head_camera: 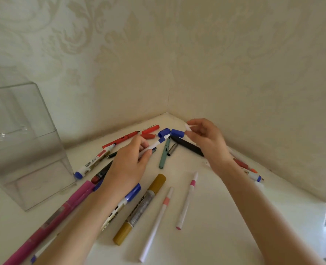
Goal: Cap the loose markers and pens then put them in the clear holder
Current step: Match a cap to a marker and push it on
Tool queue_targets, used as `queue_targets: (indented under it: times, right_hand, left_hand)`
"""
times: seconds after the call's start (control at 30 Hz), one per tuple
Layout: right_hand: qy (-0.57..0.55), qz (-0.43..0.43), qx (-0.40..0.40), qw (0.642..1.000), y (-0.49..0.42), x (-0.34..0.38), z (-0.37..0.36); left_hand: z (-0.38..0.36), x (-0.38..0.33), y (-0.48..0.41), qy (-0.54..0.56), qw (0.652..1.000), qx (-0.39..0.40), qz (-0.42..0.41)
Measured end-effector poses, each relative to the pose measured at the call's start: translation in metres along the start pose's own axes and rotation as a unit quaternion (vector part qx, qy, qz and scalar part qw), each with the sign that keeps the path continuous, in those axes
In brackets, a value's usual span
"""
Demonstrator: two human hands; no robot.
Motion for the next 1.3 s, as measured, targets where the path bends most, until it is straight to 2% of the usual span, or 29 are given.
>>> queue_targets:
  times: [0.1,0.23,0.37,0.57,0.67,0.77,0.9,1.07,1.17,1.23,1.3]
  right_hand:
    - [-0.077,-0.003,0.037,0.996,0.017,0.008,-0.013]
    - [-0.221,-0.070,0.007,0.973,0.021,0.001,-0.013]
    - [-0.273,-0.079,0.010,0.959,0.022,-0.003,-0.014]
    - [-0.249,-0.066,0.029,0.966,0.024,0.002,-0.017]
    - [-0.188,-0.045,0.031,0.981,0.026,0.005,-0.020]
    - [-0.127,-0.012,0.008,0.992,0.028,0.009,-0.021]
    - [-0.131,0.001,-0.044,0.990,0.033,0.009,-0.021]
    - [-0.155,0.011,-0.053,0.986,0.037,0.016,-0.023]
    - [-0.146,0.020,-0.047,0.988,0.033,0.029,-0.008]
    - [-0.114,-0.010,-0.041,0.993,0.029,0.029,0.007]
    - [-0.088,-0.075,-0.020,0.993,0.030,0.015,0.015]
  left_hand:
    - [-0.001,-0.001,0.000,-0.010,1.000,0.002,0.000]
    - [-0.001,-0.003,0.000,0.003,1.000,0.002,-0.014]
    - [-0.001,-0.009,0.000,0.017,0.999,0.005,-0.032]
    - [-0.004,-0.014,0.001,0.019,0.999,0.018,-0.039]
    - [-0.004,-0.017,0.003,0.015,0.999,0.023,-0.038]
    - [-0.005,-0.022,0.005,0.024,0.999,0.026,-0.035]
    - [-0.009,-0.025,0.010,0.053,0.998,0.013,-0.014]
    - [-0.009,-0.023,0.012,0.117,0.993,0.002,0.016]
    - [-0.014,-0.036,0.010,0.203,0.979,0.032,0.011]
    - [-0.019,-0.044,0.007,0.230,0.971,0.070,0.010]
    - [-0.019,-0.039,0.004,0.193,0.976,0.094,0.025]
Point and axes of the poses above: each hand's wrist, its own y-axis away from the middle knuckle, its own z-axis out of the back of the hand, x = y × z, the point moved 7 cm from there along -y, towards the middle knuckle, and after that the axes turned 8 degrees about y, right-handed, at the moved point
